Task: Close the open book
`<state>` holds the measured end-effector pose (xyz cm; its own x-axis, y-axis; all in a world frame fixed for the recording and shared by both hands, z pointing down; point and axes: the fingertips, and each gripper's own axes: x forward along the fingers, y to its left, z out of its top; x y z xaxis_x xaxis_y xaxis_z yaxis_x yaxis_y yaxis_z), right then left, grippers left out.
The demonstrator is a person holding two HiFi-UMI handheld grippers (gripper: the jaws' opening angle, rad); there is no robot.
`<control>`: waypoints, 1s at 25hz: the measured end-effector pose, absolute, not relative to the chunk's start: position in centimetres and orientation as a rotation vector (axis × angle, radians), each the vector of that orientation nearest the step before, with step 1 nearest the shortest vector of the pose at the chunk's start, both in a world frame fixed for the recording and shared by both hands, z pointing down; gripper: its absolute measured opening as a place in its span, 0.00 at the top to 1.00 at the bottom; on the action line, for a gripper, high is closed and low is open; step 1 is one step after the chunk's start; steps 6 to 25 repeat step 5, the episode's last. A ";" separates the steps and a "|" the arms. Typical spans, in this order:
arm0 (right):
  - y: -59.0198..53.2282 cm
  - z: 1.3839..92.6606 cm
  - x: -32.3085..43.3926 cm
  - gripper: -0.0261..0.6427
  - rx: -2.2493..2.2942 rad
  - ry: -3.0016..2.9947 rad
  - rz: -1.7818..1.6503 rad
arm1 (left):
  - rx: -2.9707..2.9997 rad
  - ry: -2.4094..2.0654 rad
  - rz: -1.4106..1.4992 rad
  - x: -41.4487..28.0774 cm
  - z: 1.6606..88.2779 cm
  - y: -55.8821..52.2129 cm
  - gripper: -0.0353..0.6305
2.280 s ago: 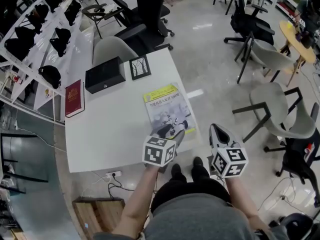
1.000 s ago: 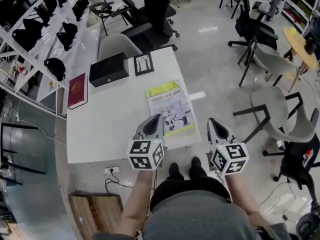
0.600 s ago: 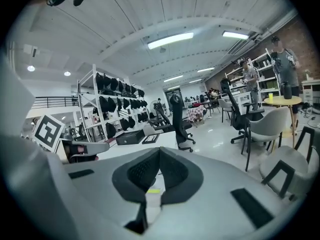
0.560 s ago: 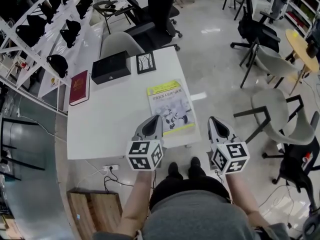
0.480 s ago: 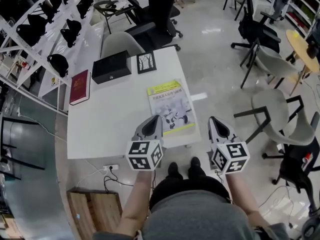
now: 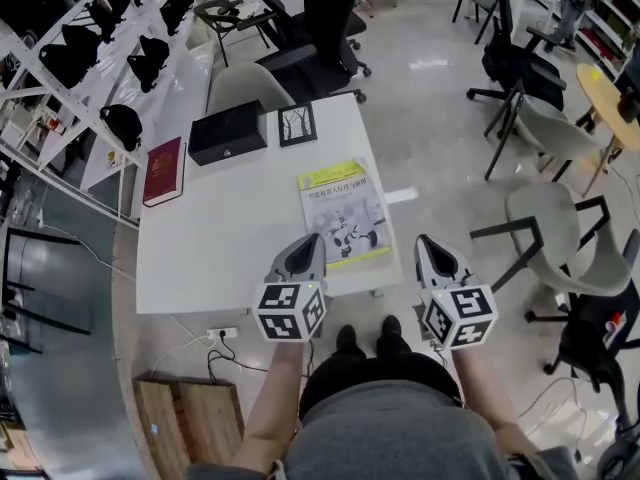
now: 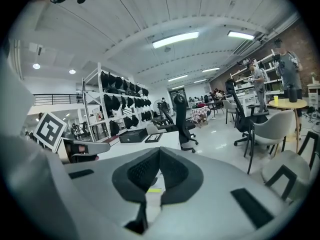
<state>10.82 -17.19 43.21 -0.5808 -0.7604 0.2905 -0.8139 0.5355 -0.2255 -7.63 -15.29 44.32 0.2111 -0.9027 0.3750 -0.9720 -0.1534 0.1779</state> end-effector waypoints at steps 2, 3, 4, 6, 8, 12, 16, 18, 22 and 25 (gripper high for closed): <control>-17.1 43.2 10.8 0.96 1.346 -2.610 0.509 | 2.110 -1.743 0.259 -7.7 44.5 -15.2 0.94; -17.1 43.2 10.9 0.96 1.346 -2.610 0.510 | 2.107 -1.743 0.263 -7.7 44.5 -15.1 0.94; -17.1 43.1 10.9 0.96 1.346 -2.609 0.510 | 2.104 -1.744 0.267 -7.8 44.5 -15.1 0.94; -17.2 43.1 10.9 0.96 1.346 -2.608 0.510 | 2.101 -1.745 0.270 -7.8 44.6 -15.1 0.94; -17.2 43.1 10.9 0.96 1.346 -2.608 0.510 | 2.101 -1.745 0.270 -7.8 44.6 -15.1 0.94; -17.2 43.1 10.9 0.96 1.346 -2.608 0.510 | 2.101 -1.745 0.270 -7.8 44.6 -15.1 0.94; -17.2 43.1 10.9 0.96 1.346 -2.608 0.510 | 2.101 -1.745 0.270 -7.8 44.6 -15.1 0.94; -17.2 43.1 10.9 0.96 1.346 -2.608 0.510 | 2.101 -1.745 0.270 -7.8 44.6 -15.1 0.94; -17.2 43.1 10.9 0.96 1.346 -2.608 0.510 | 2.101 -1.745 0.270 -7.8 44.6 -15.1 0.94; -17.2 43.1 10.9 0.96 1.346 -2.608 0.510 | 2.101 -1.745 0.270 -7.8 44.6 -15.1 0.94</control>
